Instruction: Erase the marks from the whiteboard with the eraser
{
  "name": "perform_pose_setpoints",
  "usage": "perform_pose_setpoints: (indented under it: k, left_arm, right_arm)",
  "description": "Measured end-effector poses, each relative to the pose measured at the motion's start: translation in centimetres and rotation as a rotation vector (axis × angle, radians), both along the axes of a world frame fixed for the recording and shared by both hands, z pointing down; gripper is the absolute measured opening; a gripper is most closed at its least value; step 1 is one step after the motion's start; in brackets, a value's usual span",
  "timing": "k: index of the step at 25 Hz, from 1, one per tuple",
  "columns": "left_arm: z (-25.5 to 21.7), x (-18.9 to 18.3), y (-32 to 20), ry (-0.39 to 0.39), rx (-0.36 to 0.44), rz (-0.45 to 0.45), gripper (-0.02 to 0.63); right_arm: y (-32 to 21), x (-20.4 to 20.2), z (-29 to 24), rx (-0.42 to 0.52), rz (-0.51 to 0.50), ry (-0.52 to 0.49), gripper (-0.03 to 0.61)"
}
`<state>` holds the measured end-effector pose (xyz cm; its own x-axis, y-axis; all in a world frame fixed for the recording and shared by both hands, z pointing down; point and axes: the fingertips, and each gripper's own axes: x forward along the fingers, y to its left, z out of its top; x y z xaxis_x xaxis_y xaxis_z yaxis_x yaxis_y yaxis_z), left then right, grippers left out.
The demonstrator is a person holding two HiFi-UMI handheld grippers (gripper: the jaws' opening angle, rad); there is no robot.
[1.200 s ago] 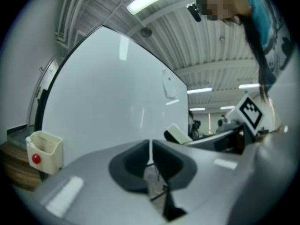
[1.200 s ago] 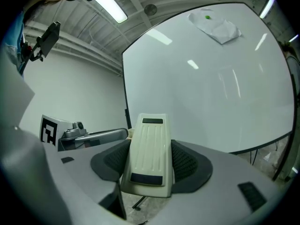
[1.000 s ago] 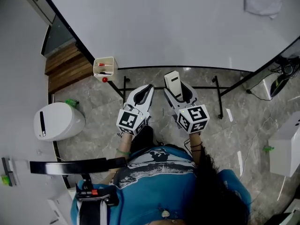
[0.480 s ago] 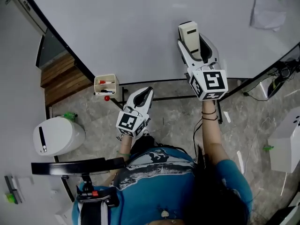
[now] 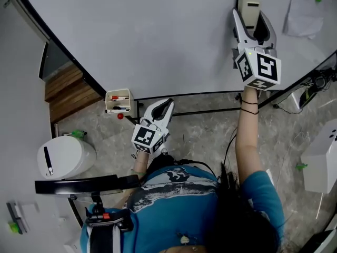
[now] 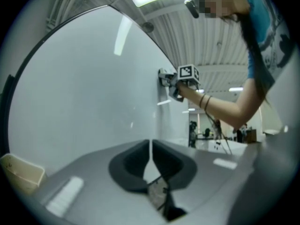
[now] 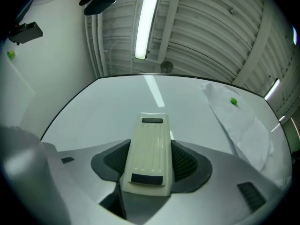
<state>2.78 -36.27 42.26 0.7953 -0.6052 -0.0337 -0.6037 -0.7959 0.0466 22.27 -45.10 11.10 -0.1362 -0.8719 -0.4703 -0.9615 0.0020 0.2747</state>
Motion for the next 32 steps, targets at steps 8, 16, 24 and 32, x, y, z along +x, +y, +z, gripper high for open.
perform_pose_setpoints:
  k: [8, 16, 24, 32]
  left_arm:
    - [0.5, -1.9, -1.2, 0.028, -0.021, -0.051, 0.006]
    - [1.0, -3.5, -0.6, 0.015, -0.016, -0.099, 0.006]
    - [2.0, -5.5, -1.3, -0.001, -0.031, -0.161, 0.006]
    - [3.3, -7.5, -1.6, -0.016, -0.06, -0.22, 0.006]
  right_arm:
    - [-0.5, -0.3, 0.3, 0.039, 0.028, -0.038, 0.264]
    - [0.0, -6.4, 3.2, 0.027, -0.035, 0.027, 0.264]
    - [-1.8, -20.1, 13.6, -0.068, -0.094, 0.435, 0.264]
    - [-2.7, -24.8, 19.1, -0.116, -0.148, 0.568, 0.264]
